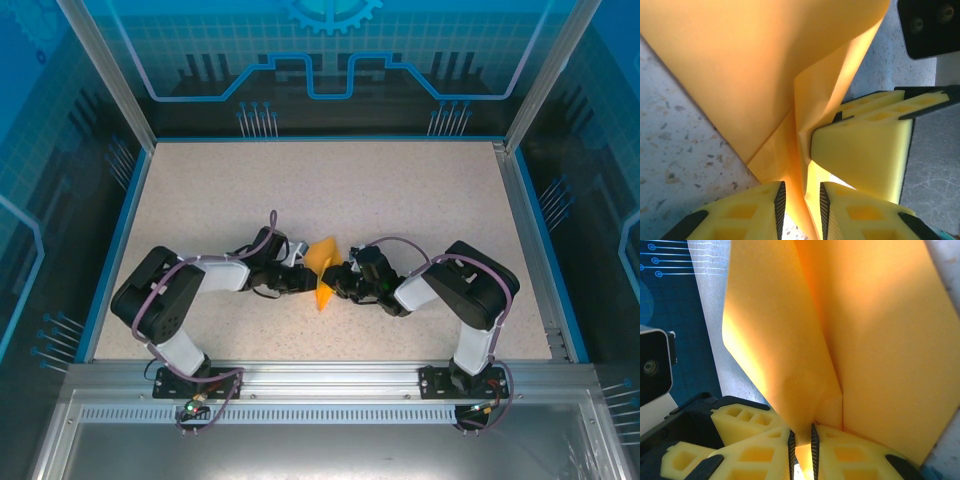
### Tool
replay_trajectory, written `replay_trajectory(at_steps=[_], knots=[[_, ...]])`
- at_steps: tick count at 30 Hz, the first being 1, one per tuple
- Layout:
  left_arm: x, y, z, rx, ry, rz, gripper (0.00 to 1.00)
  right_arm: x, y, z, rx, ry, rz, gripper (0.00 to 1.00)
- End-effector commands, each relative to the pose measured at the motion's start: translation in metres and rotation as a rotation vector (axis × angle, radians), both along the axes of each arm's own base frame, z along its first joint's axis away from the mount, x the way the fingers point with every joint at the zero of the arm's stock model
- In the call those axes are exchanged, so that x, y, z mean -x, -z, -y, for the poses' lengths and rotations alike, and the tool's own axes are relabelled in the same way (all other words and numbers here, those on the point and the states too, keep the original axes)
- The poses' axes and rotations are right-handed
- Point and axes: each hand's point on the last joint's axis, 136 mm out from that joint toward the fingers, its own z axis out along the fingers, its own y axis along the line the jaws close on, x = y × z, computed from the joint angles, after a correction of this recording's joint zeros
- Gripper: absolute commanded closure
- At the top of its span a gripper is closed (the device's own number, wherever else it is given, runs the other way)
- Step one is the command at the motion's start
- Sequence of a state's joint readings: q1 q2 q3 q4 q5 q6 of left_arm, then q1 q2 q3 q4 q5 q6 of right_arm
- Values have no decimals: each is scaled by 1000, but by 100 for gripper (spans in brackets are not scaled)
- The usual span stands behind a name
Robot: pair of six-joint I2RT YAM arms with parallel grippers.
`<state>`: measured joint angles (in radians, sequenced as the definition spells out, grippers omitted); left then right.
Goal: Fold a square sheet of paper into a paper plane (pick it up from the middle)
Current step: Fourth fold the wing at the center of the table.
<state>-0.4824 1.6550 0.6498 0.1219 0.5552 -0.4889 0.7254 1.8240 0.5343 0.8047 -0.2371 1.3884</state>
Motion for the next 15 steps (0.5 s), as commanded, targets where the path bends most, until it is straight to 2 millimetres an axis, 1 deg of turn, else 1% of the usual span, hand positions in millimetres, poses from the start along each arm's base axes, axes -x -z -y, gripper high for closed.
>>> replay_trajectory(at_steps=[1,5,10,15], knots=[[9,-13,8,43,68,53,71,9,23,11,63,7,-71,81],[9,-15,12,50,78,58,69,8,21,10,61,4,-68,81],[10,-6,14,35,84,47,69,10,20,11,64,4,-69,81],[8,4,9,-16,76,34,70,10,20,12,66,4,-68,81]])
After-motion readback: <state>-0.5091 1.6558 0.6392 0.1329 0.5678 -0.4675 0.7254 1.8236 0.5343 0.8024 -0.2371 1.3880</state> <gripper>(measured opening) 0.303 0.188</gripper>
